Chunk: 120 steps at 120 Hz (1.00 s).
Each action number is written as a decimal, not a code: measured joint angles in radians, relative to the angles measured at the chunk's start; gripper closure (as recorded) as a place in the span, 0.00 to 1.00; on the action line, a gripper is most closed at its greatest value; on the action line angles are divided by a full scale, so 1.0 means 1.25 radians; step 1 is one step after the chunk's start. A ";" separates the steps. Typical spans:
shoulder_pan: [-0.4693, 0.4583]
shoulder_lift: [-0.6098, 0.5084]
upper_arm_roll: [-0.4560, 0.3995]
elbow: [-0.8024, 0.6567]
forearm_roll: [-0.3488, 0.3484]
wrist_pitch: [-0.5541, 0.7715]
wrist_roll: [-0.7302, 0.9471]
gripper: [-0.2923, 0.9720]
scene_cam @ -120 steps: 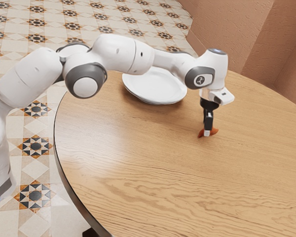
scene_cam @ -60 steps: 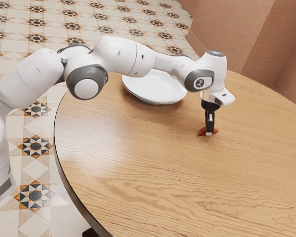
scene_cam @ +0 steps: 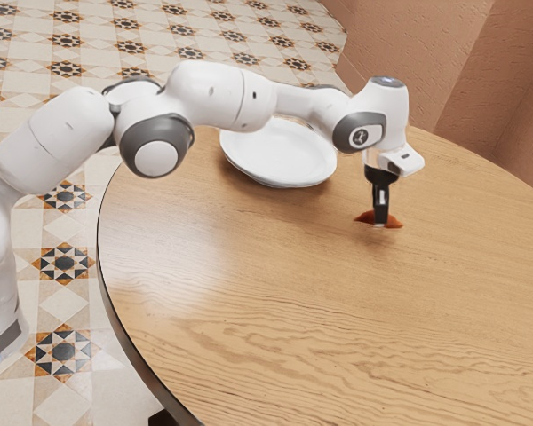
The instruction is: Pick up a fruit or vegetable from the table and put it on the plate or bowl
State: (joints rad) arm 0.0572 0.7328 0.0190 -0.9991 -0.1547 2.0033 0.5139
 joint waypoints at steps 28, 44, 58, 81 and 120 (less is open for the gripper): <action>0.028 -0.142 0.123 -0.002 0.029 -0.107 0.009 0.63; 0.030 -0.248 0.192 -0.130 0.042 -0.171 0.018 0.63; 0.031 -0.270 0.213 -0.155 0.052 -0.207 0.026 0.64; 0.044 -0.271 0.224 -0.158 0.061 -0.261 0.036 0.64; 0.064 -0.272 0.228 -0.158 0.091 -0.322 0.053 0.59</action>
State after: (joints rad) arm 0.1371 0.3933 0.3034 -1.1969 -0.0412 1.6006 0.5797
